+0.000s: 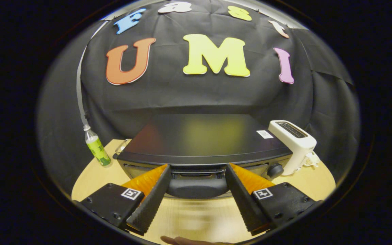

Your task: Open the toaster oven, put the food inside, and close the toaster oven door.

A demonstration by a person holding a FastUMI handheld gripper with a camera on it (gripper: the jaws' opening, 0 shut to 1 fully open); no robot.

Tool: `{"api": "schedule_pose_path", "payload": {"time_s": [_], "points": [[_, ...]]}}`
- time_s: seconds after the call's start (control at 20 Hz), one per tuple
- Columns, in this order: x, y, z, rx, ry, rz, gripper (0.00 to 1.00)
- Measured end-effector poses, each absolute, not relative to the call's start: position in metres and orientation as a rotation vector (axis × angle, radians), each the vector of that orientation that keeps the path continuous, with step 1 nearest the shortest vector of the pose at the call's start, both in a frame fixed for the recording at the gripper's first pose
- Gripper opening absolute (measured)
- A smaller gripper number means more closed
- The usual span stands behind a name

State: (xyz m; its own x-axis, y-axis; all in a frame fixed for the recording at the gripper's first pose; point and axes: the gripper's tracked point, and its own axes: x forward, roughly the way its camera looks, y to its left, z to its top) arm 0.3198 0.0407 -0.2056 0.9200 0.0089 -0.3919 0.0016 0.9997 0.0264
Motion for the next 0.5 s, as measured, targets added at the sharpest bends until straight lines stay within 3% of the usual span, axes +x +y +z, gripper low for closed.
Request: {"api": "schedule_pose_path", "payload": {"time_s": [0.5], "points": [[0.263, 0.039, -0.232, 0.03, 0.472, 0.027, 1.0]]}}
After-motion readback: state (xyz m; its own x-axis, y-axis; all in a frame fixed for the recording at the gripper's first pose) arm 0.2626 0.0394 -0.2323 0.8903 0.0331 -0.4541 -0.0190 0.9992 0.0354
